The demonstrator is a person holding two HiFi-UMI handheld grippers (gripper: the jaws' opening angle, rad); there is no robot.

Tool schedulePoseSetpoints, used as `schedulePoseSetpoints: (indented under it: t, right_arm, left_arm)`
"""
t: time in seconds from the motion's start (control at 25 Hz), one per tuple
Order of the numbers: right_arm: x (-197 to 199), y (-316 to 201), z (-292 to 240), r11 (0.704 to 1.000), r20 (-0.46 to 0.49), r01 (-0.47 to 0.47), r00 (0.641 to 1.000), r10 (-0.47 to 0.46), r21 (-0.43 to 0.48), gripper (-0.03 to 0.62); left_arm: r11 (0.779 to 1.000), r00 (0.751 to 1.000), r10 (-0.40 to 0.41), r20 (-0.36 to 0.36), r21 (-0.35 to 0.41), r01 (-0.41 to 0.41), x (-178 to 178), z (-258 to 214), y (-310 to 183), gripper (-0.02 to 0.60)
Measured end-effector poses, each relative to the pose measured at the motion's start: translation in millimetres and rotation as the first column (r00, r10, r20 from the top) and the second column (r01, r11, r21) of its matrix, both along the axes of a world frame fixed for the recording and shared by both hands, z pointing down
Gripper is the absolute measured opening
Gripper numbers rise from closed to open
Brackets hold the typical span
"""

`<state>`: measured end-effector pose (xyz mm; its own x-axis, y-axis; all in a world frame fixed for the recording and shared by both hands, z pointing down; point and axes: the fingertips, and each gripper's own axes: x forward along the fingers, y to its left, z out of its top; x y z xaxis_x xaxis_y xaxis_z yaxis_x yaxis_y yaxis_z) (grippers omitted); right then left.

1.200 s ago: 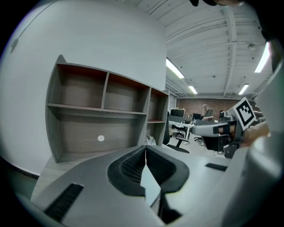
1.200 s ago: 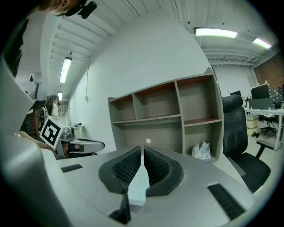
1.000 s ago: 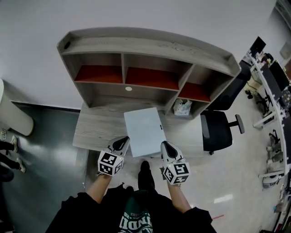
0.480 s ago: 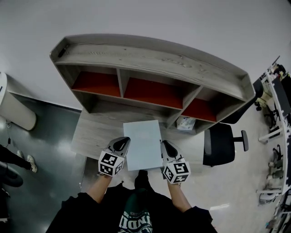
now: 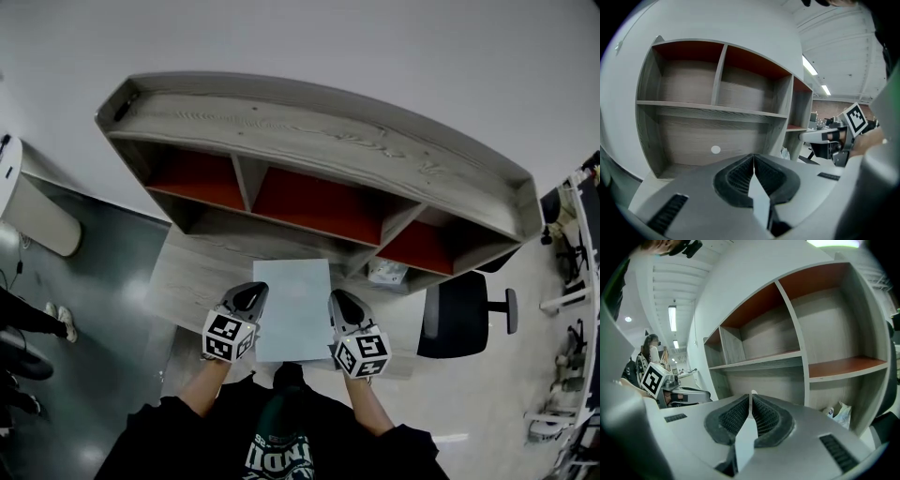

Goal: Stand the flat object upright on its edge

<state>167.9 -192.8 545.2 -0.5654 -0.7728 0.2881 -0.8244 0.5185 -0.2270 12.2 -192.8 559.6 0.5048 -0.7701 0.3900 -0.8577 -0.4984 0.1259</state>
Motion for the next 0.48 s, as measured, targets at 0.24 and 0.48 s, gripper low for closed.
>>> schedulePoseSetpoints:
  t: [0.24,0.48]
  right_arm:
    - [1,-17,7,0.998,0.003,0.055,0.998,-0.055,-0.01,0.04]
    - [4,-26,17,0.996,0.001,0.088,0.996,-0.088,-0.022,0.04]
  left_arm:
    - [0.999,0.999,-0.029,0.014,-0.017,0.029,5,8,-9,0.017]
    - [0.997,0.998,-0.062,0.014,-0.05,0.062,1,19,-10,0.017]
